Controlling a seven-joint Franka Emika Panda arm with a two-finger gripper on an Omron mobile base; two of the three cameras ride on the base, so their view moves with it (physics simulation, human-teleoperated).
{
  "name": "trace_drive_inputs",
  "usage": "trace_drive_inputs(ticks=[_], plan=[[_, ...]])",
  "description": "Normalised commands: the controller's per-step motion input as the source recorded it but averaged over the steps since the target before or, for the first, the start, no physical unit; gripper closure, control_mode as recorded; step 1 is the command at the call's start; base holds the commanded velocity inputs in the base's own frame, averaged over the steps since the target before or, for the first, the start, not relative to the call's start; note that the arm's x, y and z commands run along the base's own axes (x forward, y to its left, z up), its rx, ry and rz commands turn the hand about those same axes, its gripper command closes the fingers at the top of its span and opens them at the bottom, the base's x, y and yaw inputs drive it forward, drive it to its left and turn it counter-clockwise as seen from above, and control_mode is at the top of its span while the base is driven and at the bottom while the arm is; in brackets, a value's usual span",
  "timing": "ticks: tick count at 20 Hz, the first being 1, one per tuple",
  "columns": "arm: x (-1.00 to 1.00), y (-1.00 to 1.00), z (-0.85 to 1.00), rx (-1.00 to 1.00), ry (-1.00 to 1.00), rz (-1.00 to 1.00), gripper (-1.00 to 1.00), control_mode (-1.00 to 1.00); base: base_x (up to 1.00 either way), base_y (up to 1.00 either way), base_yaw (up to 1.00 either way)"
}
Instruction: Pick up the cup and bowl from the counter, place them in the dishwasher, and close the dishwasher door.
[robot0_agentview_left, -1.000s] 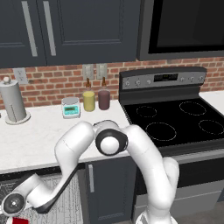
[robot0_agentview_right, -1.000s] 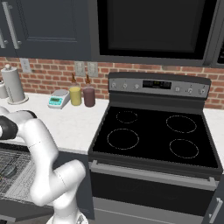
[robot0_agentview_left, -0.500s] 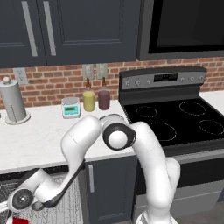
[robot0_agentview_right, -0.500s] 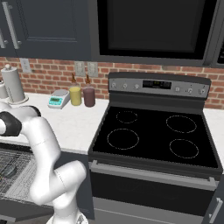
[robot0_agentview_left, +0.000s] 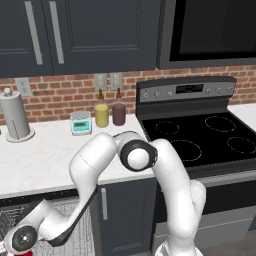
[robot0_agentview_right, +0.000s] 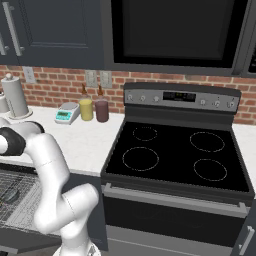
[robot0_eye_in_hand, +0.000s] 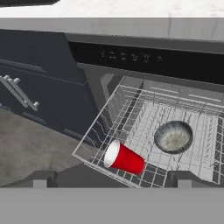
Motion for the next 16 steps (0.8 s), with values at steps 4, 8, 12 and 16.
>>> trace_drive_inputs(ticks=[4,8,12,16], plan=[[-0.78,0.0,0.02,0.03,-0.12,0.0,-1.0,-1.0,0.0,0.0,0.0],[-0.66,-0.15,0.0,0.05,-0.07,-0.04,-1.0,-1.0,0.0,0.0,0.0],[-0.71,-0.33,0.36,0.01,-0.11,-0.14,-1.0,-1.0,0.0,0.0,0.0],[-0.56,-0.46,0.71,0.0,-0.08,-0.2,-1.0,-1.0,0.0,0.0,0.0]])
